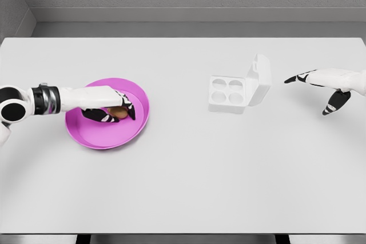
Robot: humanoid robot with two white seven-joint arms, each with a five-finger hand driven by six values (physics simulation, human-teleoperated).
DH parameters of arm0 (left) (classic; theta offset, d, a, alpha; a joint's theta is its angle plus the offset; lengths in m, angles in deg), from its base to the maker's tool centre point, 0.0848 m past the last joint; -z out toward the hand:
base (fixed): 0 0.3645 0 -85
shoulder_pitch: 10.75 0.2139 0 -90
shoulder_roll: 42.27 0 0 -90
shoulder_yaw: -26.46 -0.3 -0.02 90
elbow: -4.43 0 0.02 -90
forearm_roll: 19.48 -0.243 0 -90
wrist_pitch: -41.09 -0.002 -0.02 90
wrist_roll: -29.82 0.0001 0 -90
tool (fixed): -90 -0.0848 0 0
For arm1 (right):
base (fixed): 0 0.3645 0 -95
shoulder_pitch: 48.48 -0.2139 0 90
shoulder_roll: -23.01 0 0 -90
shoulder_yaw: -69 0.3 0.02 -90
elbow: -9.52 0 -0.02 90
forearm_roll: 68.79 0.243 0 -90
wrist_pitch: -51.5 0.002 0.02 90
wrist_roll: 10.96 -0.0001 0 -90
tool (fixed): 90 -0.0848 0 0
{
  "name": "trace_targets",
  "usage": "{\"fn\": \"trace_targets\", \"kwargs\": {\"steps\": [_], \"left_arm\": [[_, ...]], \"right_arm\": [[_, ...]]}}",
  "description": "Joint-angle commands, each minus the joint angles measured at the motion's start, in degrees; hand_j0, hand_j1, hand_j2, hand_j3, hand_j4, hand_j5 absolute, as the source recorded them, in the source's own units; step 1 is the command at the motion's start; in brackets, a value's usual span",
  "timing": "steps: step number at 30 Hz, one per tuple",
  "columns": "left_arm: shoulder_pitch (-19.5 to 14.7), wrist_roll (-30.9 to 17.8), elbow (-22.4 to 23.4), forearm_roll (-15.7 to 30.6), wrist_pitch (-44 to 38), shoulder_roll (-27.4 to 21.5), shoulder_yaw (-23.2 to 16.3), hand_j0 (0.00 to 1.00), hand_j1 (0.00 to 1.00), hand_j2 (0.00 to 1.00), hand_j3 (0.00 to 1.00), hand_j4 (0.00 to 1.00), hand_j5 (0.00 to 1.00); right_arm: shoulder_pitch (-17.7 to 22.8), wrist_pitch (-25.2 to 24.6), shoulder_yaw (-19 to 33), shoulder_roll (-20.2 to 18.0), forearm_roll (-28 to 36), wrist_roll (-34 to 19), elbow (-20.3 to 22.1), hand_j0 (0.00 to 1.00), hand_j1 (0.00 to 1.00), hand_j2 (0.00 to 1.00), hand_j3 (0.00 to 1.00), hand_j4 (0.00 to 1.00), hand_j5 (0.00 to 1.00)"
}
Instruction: Pack egg into the box and close the box lid
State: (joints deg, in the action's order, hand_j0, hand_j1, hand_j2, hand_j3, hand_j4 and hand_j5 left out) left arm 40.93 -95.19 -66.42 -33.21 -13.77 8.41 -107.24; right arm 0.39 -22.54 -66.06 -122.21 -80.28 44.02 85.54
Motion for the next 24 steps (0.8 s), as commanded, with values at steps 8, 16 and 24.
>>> {"fn": "trace_targets", "kwargs": {"steps": [8,16,24], "left_arm": [[0.09,0.01,-0.25,3.09,-0.14,-0.05,-0.07,0.44,0.44,0.44,0.44,0.44,0.44],[-0.79,0.01,-2.36,4.94,-0.14,0.48,0.81,0.41,0.41,0.41,0.41,0.41,0.41],[-3.25,0.01,-4.03,4.76,-0.14,3.29,0.90,0.41,0.41,0.41,0.41,0.41,0.41]], "right_arm": [[0.00,-0.05,0.06,-0.15,0.16,0.02,0.01,1.00,1.00,1.00,1.00,1.00,1.00],[-0.09,-0.05,0.06,-0.24,0.16,0.02,0.01,1.00,1.00,1.00,1.00,1.00,1.00],[-0.18,-0.05,0.06,-0.33,0.16,0.02,0.27,1.00,1.00,1.00,1.00,1.00,1.00]]}}
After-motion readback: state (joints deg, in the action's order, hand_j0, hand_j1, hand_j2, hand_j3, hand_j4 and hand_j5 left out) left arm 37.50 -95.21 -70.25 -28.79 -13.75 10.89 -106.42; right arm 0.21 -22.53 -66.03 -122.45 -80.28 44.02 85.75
